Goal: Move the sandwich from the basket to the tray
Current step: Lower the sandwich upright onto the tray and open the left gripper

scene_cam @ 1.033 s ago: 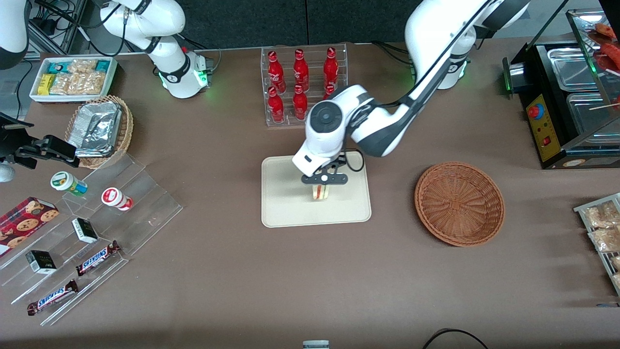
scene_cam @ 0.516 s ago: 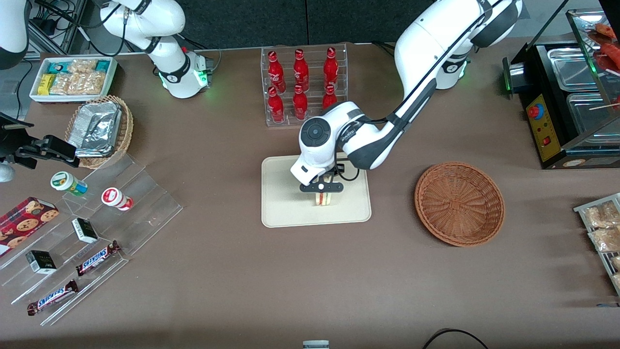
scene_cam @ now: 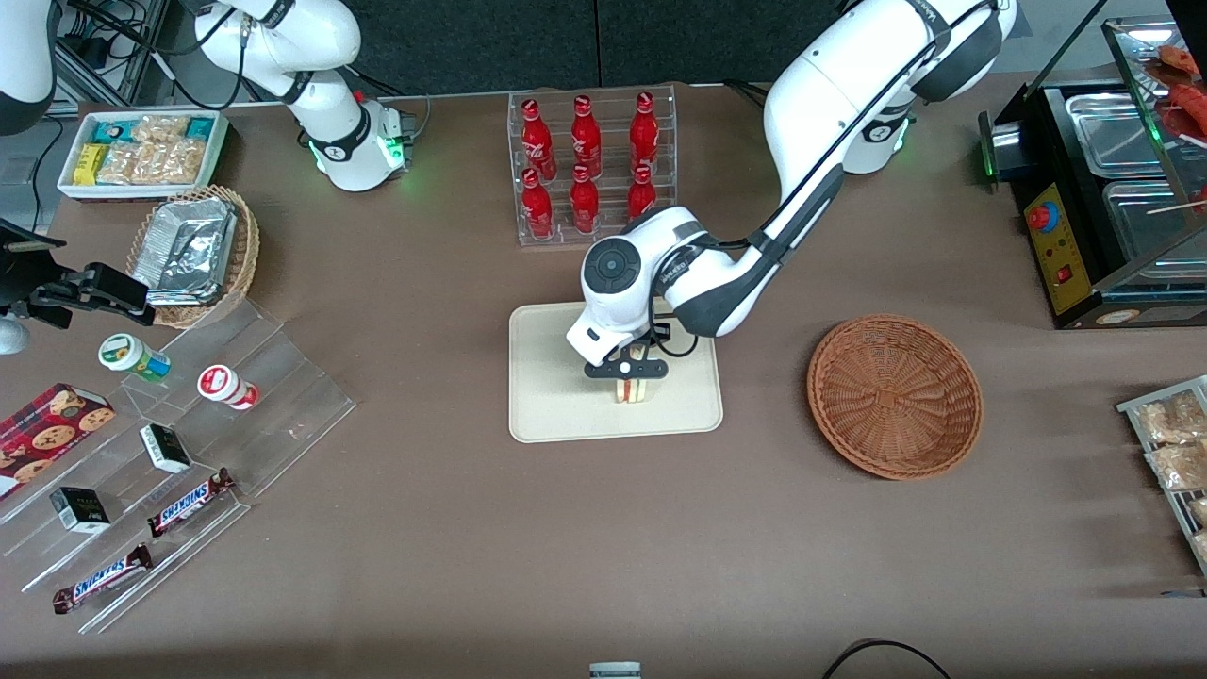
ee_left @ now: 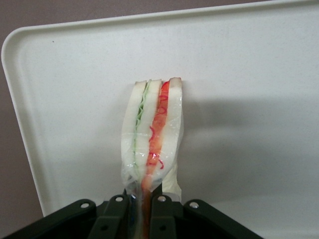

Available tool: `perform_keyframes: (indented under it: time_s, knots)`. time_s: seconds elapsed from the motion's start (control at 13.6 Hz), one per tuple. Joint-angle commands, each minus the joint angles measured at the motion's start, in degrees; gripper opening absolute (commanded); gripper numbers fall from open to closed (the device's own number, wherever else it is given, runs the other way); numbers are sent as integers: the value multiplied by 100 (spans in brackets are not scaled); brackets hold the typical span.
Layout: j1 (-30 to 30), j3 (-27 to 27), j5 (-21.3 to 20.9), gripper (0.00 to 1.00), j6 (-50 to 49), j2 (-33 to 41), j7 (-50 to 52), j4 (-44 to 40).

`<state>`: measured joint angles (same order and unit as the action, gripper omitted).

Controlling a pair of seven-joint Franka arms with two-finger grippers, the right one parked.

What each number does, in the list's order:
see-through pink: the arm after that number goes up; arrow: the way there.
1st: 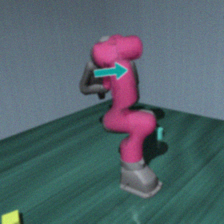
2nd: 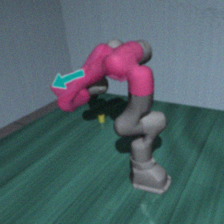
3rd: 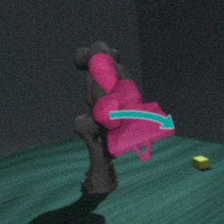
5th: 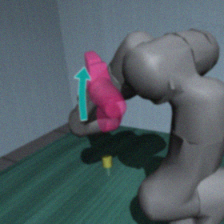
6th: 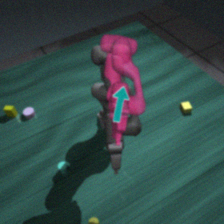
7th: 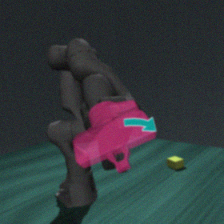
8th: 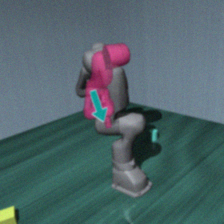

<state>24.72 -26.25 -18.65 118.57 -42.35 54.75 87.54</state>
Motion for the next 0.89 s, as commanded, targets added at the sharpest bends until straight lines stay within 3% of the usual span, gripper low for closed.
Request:
perform_keyframes:
  time_s: [0.0,0.52,0.81]
  knots:
    - [104,68,-130,99,-1,-98,97,-194]
    - [-10,59,-60,100,-193,104,45,-457]
    - [-352,7,-8,100,-826,499,-603,-563]
